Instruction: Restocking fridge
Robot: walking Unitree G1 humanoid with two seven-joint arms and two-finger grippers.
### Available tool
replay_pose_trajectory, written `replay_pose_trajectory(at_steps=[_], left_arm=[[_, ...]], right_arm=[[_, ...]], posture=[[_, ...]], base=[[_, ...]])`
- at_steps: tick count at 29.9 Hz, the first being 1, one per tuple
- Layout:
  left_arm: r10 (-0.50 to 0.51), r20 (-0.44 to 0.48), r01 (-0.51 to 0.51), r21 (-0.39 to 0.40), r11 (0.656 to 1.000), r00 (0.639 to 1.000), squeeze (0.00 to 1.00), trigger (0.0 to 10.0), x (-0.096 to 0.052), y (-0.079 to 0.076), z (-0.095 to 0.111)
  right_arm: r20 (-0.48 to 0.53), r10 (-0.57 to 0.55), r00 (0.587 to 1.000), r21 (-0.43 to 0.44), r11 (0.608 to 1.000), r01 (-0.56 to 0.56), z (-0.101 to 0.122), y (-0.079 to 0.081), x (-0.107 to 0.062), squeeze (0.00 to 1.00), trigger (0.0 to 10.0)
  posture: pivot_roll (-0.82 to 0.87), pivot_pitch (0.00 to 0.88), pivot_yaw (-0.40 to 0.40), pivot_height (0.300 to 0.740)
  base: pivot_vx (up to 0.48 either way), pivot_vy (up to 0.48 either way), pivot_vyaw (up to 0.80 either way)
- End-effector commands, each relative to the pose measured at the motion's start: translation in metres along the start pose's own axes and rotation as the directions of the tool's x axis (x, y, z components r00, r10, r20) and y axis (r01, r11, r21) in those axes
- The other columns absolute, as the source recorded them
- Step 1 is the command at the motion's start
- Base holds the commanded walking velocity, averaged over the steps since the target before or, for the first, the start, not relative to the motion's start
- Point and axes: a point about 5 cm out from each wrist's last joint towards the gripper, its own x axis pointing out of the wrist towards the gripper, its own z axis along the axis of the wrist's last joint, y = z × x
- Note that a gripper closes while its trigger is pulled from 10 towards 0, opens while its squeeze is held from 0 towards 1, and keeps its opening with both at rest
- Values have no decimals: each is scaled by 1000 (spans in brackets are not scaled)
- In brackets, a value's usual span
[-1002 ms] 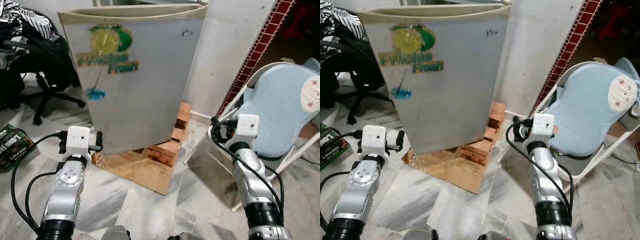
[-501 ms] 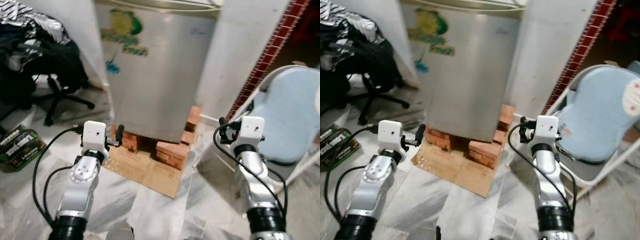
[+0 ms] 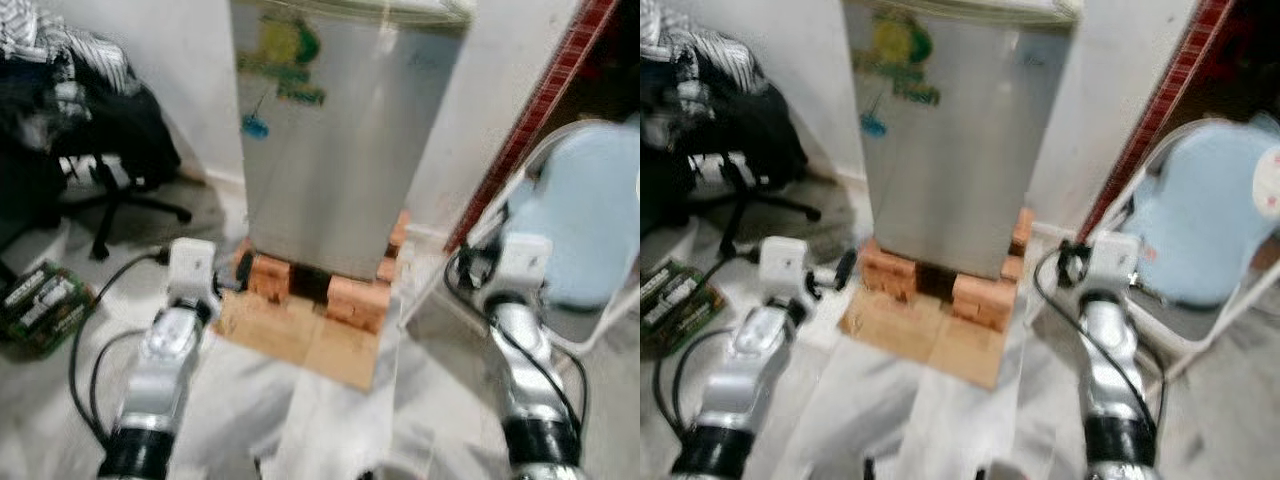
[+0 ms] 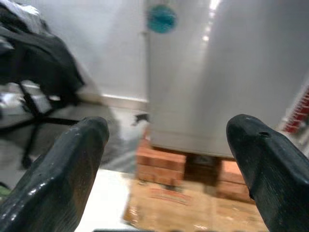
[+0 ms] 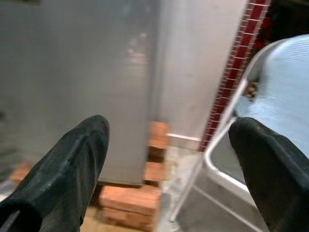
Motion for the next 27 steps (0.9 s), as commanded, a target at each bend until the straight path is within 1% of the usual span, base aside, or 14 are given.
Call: replay_pose_trajectory(at_steps=[1, 4, 5, 19, 23, 27], left_arm=[[-37, -10, 37, -10, 999, 999, 0, 10000, 3, -10, -1], [-37, -2, 37, -11, 999, 999, 0, 10000, 3, -11, 0], [-43, 10, 43, -15, 999, 999, 0, 10000, 3, -11, 1], [-50, 14, 50, -33, 998, 999, 0, 10000, 3, -11, 1], [-52, 13, 53, -35, 998, 999, 0, 10000, 4, -11, 1], [-53, 5, 53, -32, 998, 999, 0, 10000, 4, -11, 0]], right_arm=[[44, -9, 999, 9, 1000, 9, 9, -9, -1, 0, 10000], [32, -3, 999, 21, 1000, 2, 8, -7, -1, 0, 10000], [24, -3, 1000, 25, 1000, 3, 6, -7, -1, 0, 10000], [24, 2, 1000, 24, 1000, -3, 8, -8, 0, 0, 10000], [25, 4, 1000, 20, 1000, -4, 8, -8, 1, 0, 10000], [30, 9, 1000, 20, 1000, -9, 9, -7, 1, 0, 10000]], posture=[[77, 0, -41, 740], [78, 0, -42, 740], [78, 0, -42, 740], [76, 0, -45, 740], [76, 0, -44, 740], [76, 0, -44, 740]], base=[[0, 480, 0], [0, 380, 0], [0, 0, -800], [0, 0, -800], [0, 305, -800], [0, 437, -800]])
